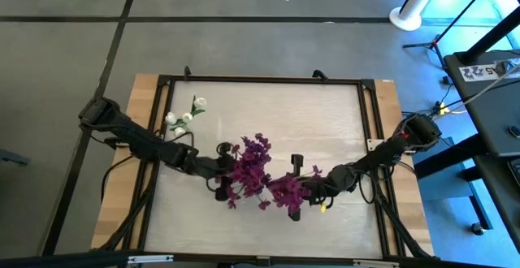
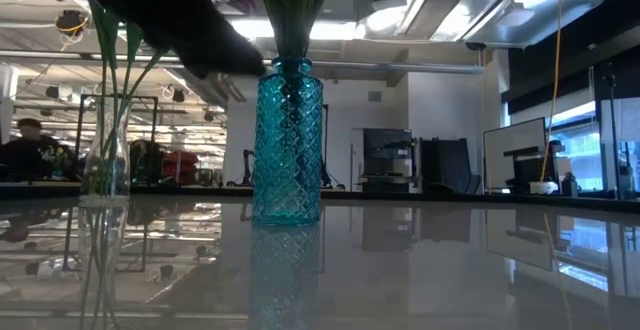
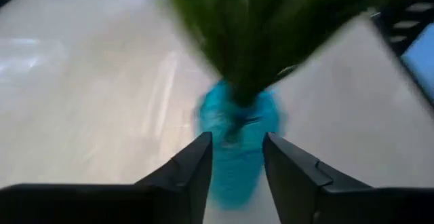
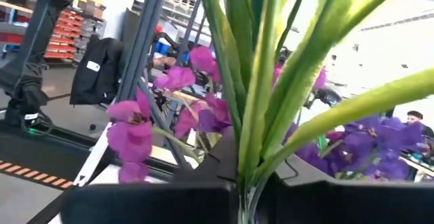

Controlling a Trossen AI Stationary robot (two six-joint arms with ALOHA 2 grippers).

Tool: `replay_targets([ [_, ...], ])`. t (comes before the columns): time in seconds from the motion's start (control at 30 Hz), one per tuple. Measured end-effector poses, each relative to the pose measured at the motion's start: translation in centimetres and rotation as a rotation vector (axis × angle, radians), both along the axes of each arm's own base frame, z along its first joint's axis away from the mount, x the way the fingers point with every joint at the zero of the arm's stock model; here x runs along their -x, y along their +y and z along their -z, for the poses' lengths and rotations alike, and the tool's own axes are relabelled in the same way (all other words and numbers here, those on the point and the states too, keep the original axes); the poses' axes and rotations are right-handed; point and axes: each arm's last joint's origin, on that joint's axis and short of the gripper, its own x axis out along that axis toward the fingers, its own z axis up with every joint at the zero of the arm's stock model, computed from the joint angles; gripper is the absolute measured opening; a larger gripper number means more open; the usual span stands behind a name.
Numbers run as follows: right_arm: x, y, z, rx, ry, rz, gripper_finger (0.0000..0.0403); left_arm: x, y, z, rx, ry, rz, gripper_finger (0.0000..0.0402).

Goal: Sort flowers into vase by color
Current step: Put the violet flower into the transparent blue vase

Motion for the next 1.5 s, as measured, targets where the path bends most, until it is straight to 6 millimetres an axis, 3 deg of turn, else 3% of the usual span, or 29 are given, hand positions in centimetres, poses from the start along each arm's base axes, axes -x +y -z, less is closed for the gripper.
replay_targets([
  [0.23, -0.3, -0.2, 0.3, 0.030, 0.000, 0.011, 0.0016, -0.9, 1.0, -0.1, 0.033, -0.023, 0.099, 0.0164],
  [1.1, -1.3, -1.8, 0.9, 0.003, 0.063, 0.022, 0.0017, -1.4, 0.1, 0.5, 0.054, -0.051, 0.133, 0.0154],
  [1.3, -1.4, -1.8, 1.7, 0.008, 0.118, 0.045, 0.0017, -0.4, 0.6, -1.3, -0.005, -0.073, 0.135, 0.0153],
  [1.5, -1.4, -1.9, 1.6, 0.002, 0.114, 0.049, 0.0017, 0.8, 2.3, -2.5, -0.050, -0.043, 0.064, 0.0153],
])
